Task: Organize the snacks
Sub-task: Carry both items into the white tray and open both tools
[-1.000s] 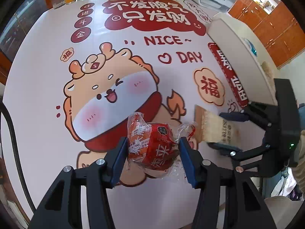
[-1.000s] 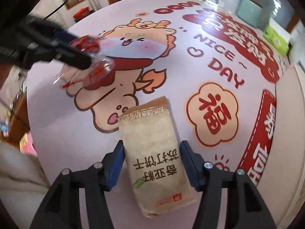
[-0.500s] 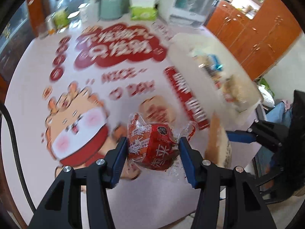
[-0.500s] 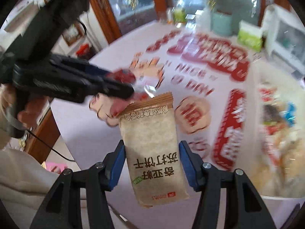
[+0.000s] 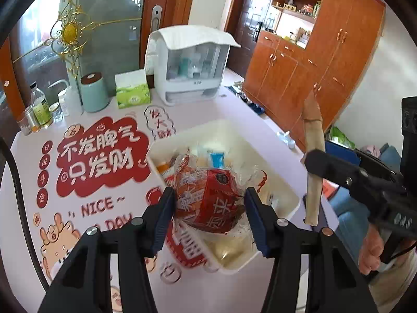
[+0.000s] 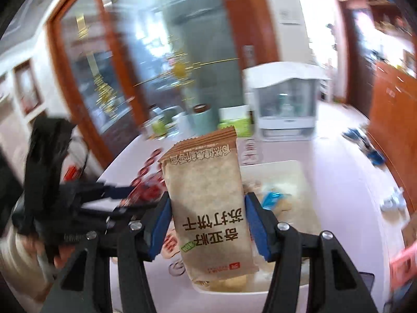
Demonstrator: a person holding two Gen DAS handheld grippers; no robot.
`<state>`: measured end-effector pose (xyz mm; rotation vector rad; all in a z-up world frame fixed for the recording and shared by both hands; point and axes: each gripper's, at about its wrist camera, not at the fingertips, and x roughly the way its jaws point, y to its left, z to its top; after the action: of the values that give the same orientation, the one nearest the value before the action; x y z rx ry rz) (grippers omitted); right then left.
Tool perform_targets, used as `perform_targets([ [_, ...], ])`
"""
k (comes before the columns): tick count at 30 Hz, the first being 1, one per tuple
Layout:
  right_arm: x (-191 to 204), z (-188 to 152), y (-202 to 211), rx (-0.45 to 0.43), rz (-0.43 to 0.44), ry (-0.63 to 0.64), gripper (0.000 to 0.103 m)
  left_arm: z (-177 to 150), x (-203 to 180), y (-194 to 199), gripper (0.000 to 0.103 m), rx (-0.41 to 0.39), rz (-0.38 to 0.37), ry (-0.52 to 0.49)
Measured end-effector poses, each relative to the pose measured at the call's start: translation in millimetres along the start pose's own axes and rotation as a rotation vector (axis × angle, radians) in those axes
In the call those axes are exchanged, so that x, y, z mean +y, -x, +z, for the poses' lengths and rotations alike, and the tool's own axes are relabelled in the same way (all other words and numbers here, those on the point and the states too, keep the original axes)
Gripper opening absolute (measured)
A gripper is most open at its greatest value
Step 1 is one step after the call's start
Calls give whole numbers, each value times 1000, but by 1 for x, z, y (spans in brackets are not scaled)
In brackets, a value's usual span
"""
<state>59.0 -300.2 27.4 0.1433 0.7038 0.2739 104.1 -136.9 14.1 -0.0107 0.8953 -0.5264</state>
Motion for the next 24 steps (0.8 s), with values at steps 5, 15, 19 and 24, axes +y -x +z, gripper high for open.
perform_targets([
  [5, -37, 27, -13, 41, -88, -101, 57, 21, -14, -17, 53, -23, 13, 21],
  [15, -67, 13, -73, 185, -132, -150, 60, 11, -13, -72, 91, 25, 170, -6],
  [19, -68, 0, -84, 238, -106, -160, 60, -6, 0, -75, 92, 64, 187, 25],
  [24, -57, -19, -91, 287, -99, -114, 60, -24, 16, -65, 92, 61, 228, 101],
])
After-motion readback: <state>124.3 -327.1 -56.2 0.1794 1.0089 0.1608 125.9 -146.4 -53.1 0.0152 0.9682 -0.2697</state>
